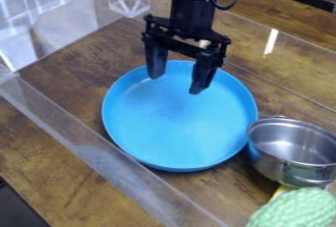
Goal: Put the white object in the blue tray
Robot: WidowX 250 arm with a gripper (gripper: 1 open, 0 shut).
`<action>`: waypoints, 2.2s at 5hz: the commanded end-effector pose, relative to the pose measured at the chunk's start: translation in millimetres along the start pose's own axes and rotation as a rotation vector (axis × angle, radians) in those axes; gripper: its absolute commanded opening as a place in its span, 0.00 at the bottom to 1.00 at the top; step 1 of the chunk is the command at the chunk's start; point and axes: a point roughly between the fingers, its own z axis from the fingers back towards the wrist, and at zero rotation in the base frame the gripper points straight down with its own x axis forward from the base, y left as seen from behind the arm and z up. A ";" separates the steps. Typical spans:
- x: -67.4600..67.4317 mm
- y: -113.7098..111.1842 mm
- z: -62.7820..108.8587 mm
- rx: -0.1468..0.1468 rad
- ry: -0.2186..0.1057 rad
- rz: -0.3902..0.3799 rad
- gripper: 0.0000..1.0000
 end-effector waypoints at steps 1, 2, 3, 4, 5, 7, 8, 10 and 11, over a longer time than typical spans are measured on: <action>-1.1 -5.4 25.8 -0.006 -0.078 -0.016 1.00; -2.6 -6.5 26.4 -0.007 -0.075 -0.017 1.00; -4.5 -7.8 27.7 -0.008 -0.073 -0.018 1.00; -6.3 -9.1 29.3 -0.008 -0.072 -0.018 1.00; -6.8 -9.8 28.9 -0.010 -0.068 -0.020 1.00; 3.0 -14.3 23.0 -0.016 -0.065 -0.029 1.00; 7.2 -16.5 19.6 -0.019 -0.062 -0.034 1.00; 17.1 -21.7 13.5 -0.021 -0.062 -0.045 1.00; 23.2 -25.1 11.6 -0.023 -0.068 -0.054 1.00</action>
